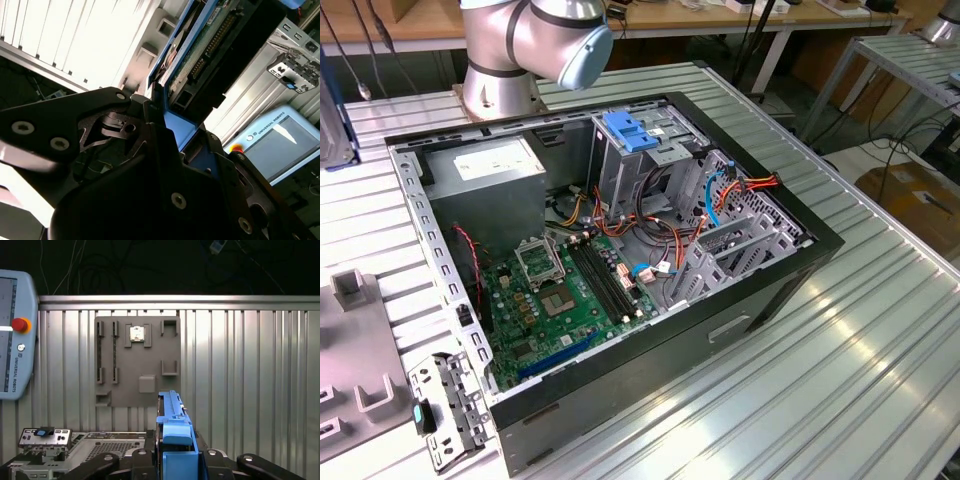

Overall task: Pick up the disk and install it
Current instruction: 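Pick up the disk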

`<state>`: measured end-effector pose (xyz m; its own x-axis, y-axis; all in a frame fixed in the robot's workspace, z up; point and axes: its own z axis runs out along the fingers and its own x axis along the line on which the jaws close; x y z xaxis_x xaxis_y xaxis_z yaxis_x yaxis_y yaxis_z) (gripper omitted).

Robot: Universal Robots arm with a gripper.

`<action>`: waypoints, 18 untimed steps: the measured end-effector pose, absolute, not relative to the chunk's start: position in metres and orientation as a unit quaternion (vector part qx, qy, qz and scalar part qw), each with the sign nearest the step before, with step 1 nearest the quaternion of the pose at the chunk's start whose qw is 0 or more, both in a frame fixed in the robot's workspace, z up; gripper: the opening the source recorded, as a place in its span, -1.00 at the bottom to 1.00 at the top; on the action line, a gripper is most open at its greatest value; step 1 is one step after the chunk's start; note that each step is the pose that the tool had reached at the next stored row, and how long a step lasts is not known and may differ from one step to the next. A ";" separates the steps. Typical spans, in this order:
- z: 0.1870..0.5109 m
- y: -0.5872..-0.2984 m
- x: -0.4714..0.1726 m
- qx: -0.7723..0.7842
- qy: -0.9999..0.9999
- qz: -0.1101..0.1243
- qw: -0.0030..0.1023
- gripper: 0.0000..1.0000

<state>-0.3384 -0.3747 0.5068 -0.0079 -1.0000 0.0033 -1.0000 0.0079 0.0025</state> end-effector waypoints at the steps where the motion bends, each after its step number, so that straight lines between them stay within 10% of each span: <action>1: 0.507 -0.375 -0.335 0.704 -0.710 0.000 0.002 -0.25; 18: 0.507 -0.375 -0.262 0.704 -0.710 0.000 0.003 -0.25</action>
